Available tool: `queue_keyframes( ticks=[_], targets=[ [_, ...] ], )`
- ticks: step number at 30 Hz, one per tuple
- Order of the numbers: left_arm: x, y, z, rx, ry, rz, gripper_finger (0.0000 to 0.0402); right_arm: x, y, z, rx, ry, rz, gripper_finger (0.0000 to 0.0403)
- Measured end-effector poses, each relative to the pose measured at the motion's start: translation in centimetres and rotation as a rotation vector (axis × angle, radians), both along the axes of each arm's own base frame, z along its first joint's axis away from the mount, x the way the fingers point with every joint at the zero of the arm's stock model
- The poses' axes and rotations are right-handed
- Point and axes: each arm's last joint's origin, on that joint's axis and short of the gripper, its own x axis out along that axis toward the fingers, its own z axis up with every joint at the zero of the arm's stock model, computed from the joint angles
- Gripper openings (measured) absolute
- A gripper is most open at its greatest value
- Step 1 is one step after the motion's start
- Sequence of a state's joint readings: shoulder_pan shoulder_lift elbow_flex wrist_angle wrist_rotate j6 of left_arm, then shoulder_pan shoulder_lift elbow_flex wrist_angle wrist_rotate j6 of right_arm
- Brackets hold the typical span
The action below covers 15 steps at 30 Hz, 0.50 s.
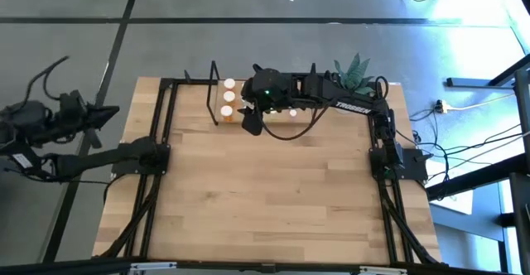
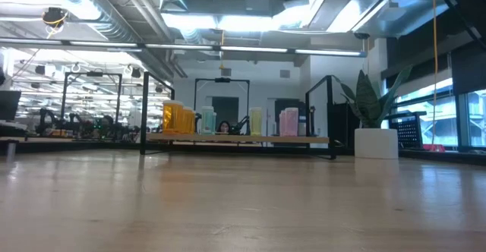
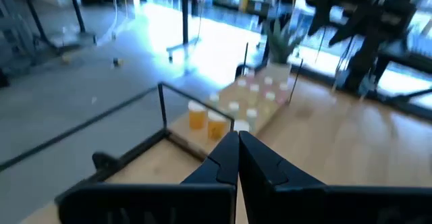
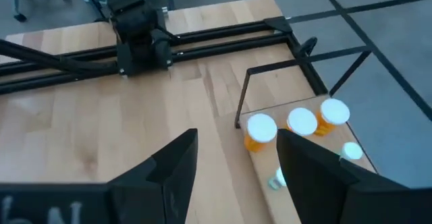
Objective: Pick and place medicine bottles onto shelf by color
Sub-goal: Return to Home Position
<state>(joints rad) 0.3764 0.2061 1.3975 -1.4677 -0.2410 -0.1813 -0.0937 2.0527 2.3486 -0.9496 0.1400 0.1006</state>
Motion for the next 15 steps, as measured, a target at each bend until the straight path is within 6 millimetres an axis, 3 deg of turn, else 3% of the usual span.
queue_keyframes(
  ticks=[7,15],
  targets=[
    [-1.9,-0.7,-3.4,0.069,-0.162,0.0,0.0001,-1.6,-0.2,1.9,-0.074,-0.024,-0.105,0.0153],
    [-0.1,-0.1,-3.7,0.11,-0.091,-0.041,0.0001,-4.3,1.2,4.7,-0.038,-0.089,-0.108,0.0038]
  ],
)
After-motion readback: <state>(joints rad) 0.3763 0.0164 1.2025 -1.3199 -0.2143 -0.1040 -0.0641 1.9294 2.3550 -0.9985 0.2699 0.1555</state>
